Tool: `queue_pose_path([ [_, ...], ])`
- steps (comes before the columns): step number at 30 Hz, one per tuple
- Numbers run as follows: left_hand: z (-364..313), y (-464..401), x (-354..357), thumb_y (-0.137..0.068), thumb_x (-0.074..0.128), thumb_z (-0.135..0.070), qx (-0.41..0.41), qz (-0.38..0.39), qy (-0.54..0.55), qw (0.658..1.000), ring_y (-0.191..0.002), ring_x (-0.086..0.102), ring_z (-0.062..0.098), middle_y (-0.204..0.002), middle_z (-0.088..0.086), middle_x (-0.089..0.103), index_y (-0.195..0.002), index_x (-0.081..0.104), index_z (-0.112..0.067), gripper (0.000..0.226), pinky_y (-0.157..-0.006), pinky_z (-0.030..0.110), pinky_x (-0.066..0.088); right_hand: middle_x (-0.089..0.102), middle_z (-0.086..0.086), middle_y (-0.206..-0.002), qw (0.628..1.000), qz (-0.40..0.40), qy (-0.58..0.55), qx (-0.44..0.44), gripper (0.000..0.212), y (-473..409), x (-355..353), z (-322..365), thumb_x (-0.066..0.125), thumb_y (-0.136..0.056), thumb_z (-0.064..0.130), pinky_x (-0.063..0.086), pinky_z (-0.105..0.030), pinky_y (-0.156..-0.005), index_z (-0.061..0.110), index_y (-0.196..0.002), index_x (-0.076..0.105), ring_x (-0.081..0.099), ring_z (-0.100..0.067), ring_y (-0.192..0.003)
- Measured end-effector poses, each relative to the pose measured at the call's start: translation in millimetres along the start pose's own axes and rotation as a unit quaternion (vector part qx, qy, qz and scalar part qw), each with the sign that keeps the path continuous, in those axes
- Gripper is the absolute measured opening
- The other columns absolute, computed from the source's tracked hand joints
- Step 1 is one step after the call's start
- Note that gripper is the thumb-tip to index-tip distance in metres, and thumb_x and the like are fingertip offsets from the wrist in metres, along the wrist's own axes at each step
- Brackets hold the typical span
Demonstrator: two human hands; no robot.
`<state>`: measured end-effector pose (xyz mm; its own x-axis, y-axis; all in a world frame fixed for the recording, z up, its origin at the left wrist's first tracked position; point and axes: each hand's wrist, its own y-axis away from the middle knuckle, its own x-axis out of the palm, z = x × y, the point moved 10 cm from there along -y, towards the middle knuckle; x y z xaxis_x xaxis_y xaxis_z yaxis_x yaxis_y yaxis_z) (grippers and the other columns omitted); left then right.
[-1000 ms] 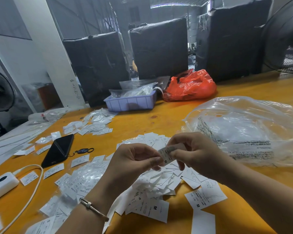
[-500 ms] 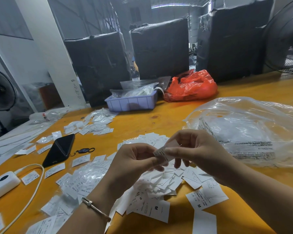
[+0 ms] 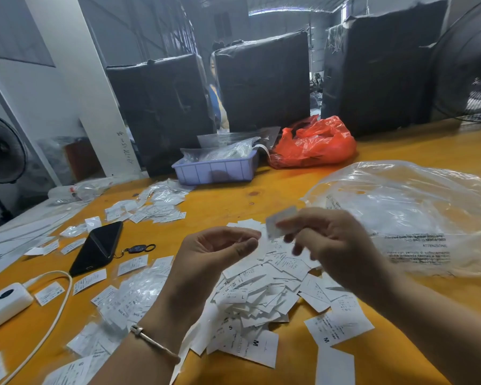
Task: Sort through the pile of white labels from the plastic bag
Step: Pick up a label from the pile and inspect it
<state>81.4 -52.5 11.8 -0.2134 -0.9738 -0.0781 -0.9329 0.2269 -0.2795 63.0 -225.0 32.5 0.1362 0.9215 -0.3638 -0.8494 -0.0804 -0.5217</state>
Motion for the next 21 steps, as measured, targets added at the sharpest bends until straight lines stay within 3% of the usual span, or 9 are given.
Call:
queue_pose_path([
  [2, -0.7, -0.2, 1.9, -0.058, 0.081, -0.031, 0.002, 0.004, 0.019, 1.0, -0.083, 0.069, 0.011, -0.086, 0.005, 0.076, -0.078, 0.08, -0.018, 0.024, -0.069, 0.015, 0.052, 0.07, 0.014, -0.083, 0.995, 0.094, 0.013, -0.001, 0.018, 5.4, 24.4, 1.5, 0.069, -0.082, 0.024, 0.051, -0.019, -0.06, 0.024, -0.1, 0.072, 0.066, -0.003, -0.072],
  [4, -1.3, 0.5, 5.8, -0.058, 0.081, -0.029, 0.0, 0.022, 0.025, 0.999, -0.079, 0.069, 0.01, -0.083, 0.004, 0.076, -0.077, 0.08, -0.017, 0.022, -0.067, 0.016, 0.052, 0.071, 0.013, -0.082, 0.993, 0.109, 0.013, -0.036, 0.026, 8.3, 30.2, 9.7, 0.072, -0.077, 0.039, 0.051, -0.017, -0.059, 0.022, -0.097, 0.074, 0.066, -0.002, -0.071],
  [8, 1.4, 1.7, 8.7, -0.064, 0.08, -0.028, -0.01, 0.046, -0.017, 0.999, -0.072, 0.064, 0.012, -0.083, 0.009, 0.075, -0.082, 0.079, -0.014, 0.023, -0.064, 0.019, 0.052, 0.069, 0.0, -0.067, 0.996, 0.061, -0.023, -0.054, 0.006, 4.5, 18.0, 14.9, 0.071, -0.083, 0.019, 0.056, -0.036, -0.058, 0.015, -0.079, 0.073, 0.065, -0.012, -0.058],
  [10, 2.7, 2.6, 11.4, -0.069, 0.079, -0.024, -0.011, 0.064, -0.054, 0.996, -0.071, 0.067, 0.015, -0.081, 0.01, 0.074, -0.083, 0.077, -0.01, 0.02, -0.066, 0.021, 0.054, 0.067, -0.003, -0.064, 0.997, 0.052, -0.022, -0.051, 0.01, 3.3, 15.8, 13.2, 0.07, -0.084, 0.015, 0.055, -0.041, -0.058, 0.015, -0.074, 0.071, 0.064, -0.016, -0.057],
  [14, 2.6, 6.1, 20.2, -0.079, 0.074, -0.022, -0.007, 0.097, -0.106, 0.99, -0.073, 0.073, 0.022, -0.083, 0.009, 0.077, -0.089, 0.076, -0.006, 0.019, -0.063, 0.022, 0.055, 0.063, 0.007, -0.061, 0.993, 0.064, 0.054, -0.088, 0.009, 5.9, 19.2, 20.0, 0.073, -0.081, 0.018, 0.051, -0.033, -0.055, 0.018, -0.072, 0.072, 0.06, -0.011, -0.057],
  [17, -2.7, 5.8, 17.7, -0.076, 0.073, -0.023, 0.012, 0.071, -0.11, 0.991, -0.07, 0.074, 0.025, -0.079, 0.01, 0.077, -0.088, 0.076, -0.004, 0.022, -0.058, 0.024, 0.056, 0.065, 0.01, -0.067, 0.991, 0.03, 0.076, -0.108, 0.003, 3.7, 9.0, 26.1, 0.072, -0.082, 0.014, 0.051, -0.025, -0.057, 0.014, -0.081, 0.074, 0.06, -0.008, -0.061],
  [21, -10.0, 4.9, 8.3, -0.071, 0.075, -0.021, 0.041, 0.024, -0.102, 0.994, -0.066, 0.074, 0.025, -0.075, 0.011, 0.076, -0.084, 0.076, -0.003, 0.022, -0.056, 0.024, 0.057, 0.07, 0.001, -0.078, 0.99, -0.092, -0.005, -0.108, 0.032, 2.2, -27.7, 30.6, 0.065, -0.086, -0.002, 0.055, -0.035, -0.064, 0.02, -0.107, 0.068, 0.065, -0.011, -0.064],
])
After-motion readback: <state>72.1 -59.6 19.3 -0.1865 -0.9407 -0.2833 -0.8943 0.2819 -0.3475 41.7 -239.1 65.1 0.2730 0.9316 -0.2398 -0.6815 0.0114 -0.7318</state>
